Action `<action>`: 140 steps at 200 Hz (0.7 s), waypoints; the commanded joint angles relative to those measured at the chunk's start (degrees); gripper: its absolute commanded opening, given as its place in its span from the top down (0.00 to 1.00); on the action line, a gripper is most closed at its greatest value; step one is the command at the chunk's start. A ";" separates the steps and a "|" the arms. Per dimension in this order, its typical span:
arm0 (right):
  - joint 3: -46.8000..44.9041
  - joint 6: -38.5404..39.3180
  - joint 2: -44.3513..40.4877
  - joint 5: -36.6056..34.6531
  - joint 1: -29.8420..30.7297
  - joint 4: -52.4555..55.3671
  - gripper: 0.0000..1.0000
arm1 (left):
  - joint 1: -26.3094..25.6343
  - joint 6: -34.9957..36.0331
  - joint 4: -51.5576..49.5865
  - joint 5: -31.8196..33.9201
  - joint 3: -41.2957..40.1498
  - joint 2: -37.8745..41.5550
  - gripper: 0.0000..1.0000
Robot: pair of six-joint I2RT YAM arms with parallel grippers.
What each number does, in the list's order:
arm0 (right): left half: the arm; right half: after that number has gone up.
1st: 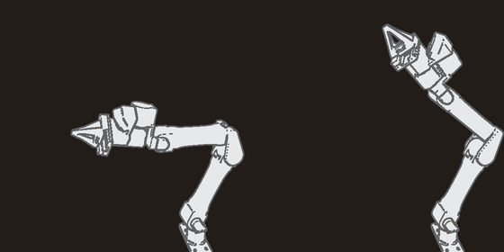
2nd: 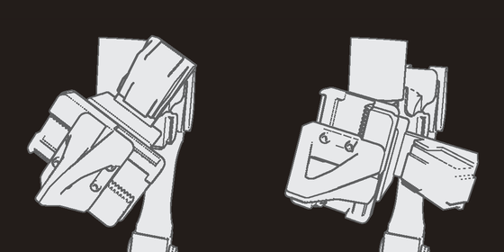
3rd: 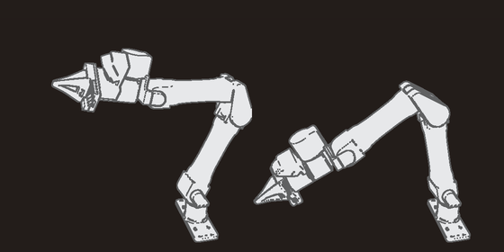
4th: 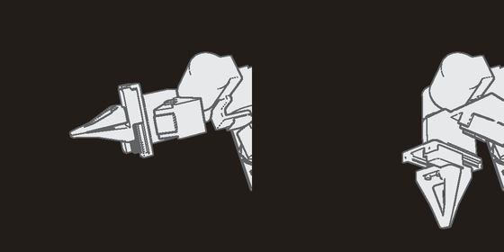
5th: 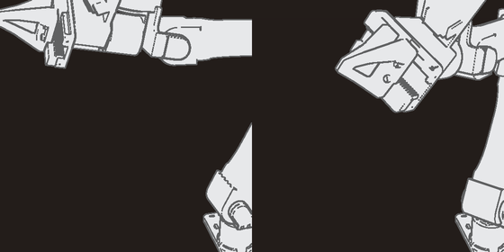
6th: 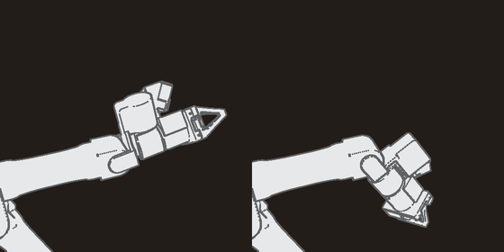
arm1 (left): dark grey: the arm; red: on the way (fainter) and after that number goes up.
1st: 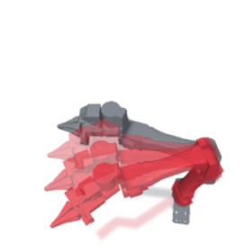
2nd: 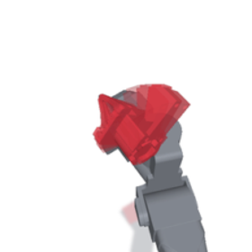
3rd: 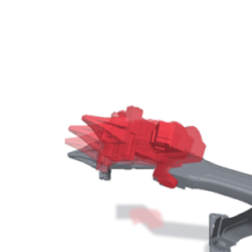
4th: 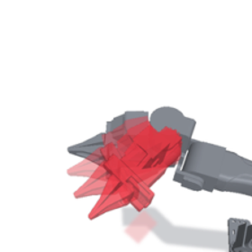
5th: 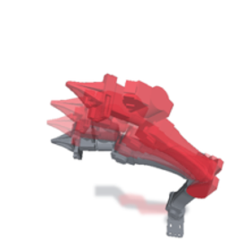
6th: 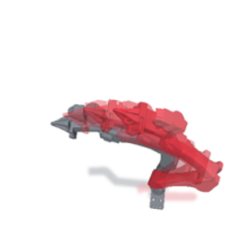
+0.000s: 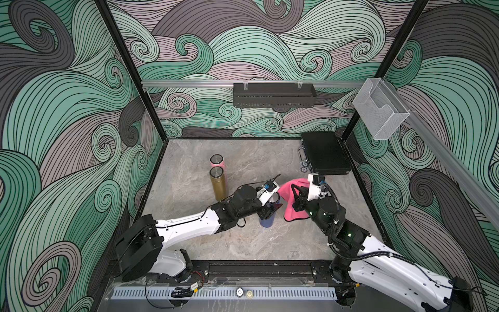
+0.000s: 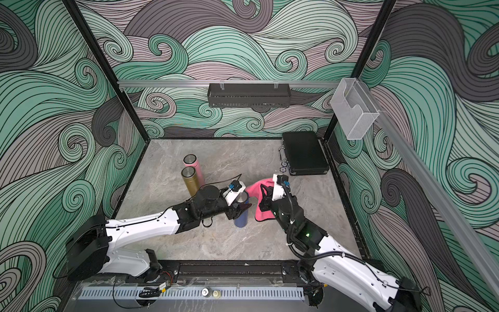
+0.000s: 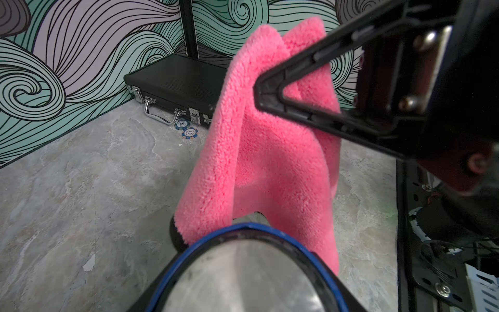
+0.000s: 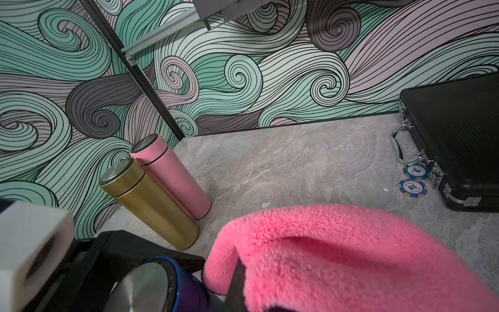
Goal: Wipe the surface of the thermos
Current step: Place the thermos at the center of the board.
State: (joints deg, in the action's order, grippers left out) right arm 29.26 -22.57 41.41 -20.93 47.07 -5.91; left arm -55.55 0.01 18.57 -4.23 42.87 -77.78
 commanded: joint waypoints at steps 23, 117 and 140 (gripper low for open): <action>3.23 5.53 -0.71 1.19 3.60 1.55 1.00 | 0.31 1.13 1.65 -4.46 -2.98 0.26 0.13; 4.49 13.43 4.10 -0.54 7.00 1.71 1.00 | 0.27 1.06 23.00 -4.94 -13.60 0.95 0.17; 5.47 13.59 3.92 -1.23 6.89 3.83 1.00 | 0.27 2.34 31.53 -4.80 -16.34 -0.06 0.19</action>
State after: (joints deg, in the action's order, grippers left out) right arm 33.69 -10.63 45.82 -20.64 53.95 -2.76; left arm -55.51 0.69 37.06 -8.38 28.27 -77.76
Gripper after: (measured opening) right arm 0.061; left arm 0.824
